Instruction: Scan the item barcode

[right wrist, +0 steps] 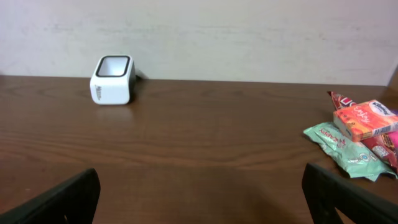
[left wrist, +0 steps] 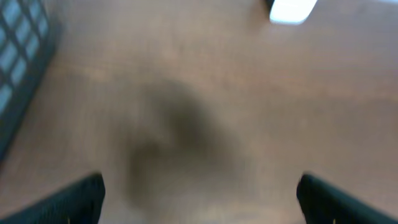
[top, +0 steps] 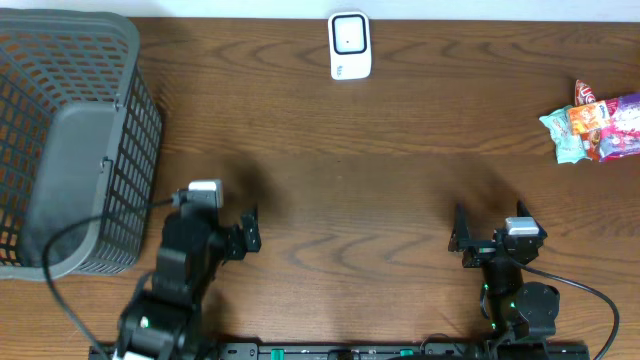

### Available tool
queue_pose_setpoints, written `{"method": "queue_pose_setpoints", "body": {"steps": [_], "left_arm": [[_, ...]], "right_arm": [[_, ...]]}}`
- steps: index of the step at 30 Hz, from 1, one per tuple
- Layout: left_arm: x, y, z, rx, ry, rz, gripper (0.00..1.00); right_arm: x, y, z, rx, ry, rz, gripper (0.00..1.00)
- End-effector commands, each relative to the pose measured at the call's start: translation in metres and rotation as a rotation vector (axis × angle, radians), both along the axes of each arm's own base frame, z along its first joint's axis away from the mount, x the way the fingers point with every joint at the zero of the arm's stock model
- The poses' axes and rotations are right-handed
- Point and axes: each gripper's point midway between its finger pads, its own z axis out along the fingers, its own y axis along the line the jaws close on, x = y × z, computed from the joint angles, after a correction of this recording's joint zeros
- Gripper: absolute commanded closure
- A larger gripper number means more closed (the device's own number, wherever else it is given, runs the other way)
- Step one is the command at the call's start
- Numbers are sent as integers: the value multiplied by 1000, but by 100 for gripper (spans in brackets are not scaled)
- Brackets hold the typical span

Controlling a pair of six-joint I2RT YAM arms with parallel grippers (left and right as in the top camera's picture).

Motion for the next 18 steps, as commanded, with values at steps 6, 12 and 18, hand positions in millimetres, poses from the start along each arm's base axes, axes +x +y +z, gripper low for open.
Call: {"method": "queue_pose_setpoints", "body": {"steps": [6,12,18], "left_arm": [[-1,7,13,-25,-329,4,2],[0,19,13,-54,-469,52,2],[-2,38,18,-53,-542,125,2]], "right_arm": [[0,3,-1,15,1,10,1],[0,3,-1,15,1,10,1],[0,3,-1,15,1,10,1]]}}
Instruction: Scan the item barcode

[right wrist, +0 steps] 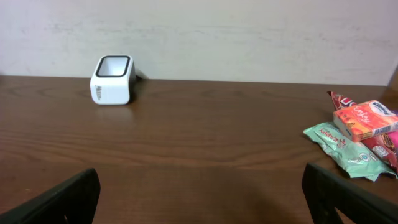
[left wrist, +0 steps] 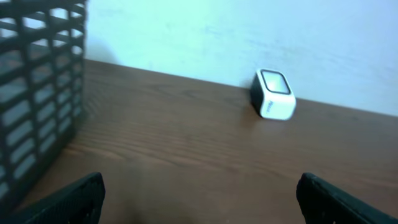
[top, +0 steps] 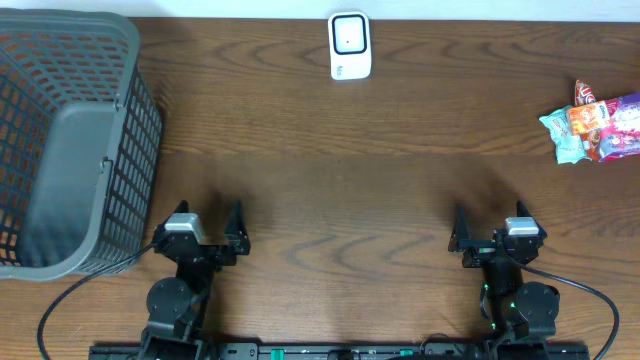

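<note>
The white barcode scanner (top: 349, 45) stands at the far middle of the table, also seen as the scanner (left wrist: 273, 102) and the scanner (right wrist: 113, 79). A heap of snack packets (top: 595, 125) lies at the far right: a teal packet (right wrist: 339, 148) under an orange box (right wrist: 364, 119). My left gripper (top: 238, 232) rests low near the front edge, open and holding nothing, its fingertips (left wrist: 81, 199) wide apart. My right gripper (top: 458, 236) is likewise open and empty near the front right, its fingertips (right wrist: 68, 199) far from the packets.
A big grey mesh basket (top: 60, 140) fills the left side of the table, and its wall (left wrist: 37, 112) stands close on the left of my left gripper. A pale wall runs behind the table's far edge.
My left arm has drawn back toward the front edge and levelled out; its camera now looks across the table at the scanner rather than down at the wood. The right arm has not moved.
</note>
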### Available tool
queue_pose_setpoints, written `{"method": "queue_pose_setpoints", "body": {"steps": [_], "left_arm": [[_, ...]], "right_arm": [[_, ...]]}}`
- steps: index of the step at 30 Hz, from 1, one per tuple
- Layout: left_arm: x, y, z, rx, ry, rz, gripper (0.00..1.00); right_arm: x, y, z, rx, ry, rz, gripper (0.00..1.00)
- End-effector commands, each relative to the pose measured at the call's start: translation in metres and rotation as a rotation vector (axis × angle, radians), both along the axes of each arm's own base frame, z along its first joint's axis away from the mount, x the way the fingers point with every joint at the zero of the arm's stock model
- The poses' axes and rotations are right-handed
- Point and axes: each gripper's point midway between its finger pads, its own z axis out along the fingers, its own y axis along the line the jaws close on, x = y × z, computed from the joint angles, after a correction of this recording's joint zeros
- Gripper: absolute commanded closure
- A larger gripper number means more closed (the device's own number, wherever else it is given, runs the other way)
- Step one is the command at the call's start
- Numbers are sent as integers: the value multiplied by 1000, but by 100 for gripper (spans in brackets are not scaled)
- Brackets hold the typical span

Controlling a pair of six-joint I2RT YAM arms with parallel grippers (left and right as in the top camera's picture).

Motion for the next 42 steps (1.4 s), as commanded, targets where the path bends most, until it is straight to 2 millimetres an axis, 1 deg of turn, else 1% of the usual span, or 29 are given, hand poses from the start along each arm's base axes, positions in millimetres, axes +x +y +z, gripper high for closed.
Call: {"method": "queue_pose_setpoints", "body": {"steps": [1,2,6,9,11,15,23,32,36,42], "left_arm": [[-2,11,14,6,-68,44,2],[-1,14,17,5,-80,56,2],[-1,23,19,7,-86,86,2],[-1,18,16,63,-79,41,2],[-1,18,8,80,-50,26,2],[-4,23,-19,84,62,44,2],[-4,22,-18,102,56,38,2],[-4,20,-18,196,48,13,2],[-4,27,-19,200,55,50,2],[-4,26,-19,177,56,52,2]], "right_arm": [[0,2,-1,15,0,9,1],[0,2,-1,15,0,9,1],[0,3,0,15,0,10,1],[0,3,-1,15,0,10,1],[0,3,-1,15,0,10,1],[0,3,-1,15,0,10,1],[0,3,-1,15,0,10,1],[0,3,-1,14,0,10,1],[0,3,-1,15,0,10,1],[0,3,0,15,0,10,1]]}}
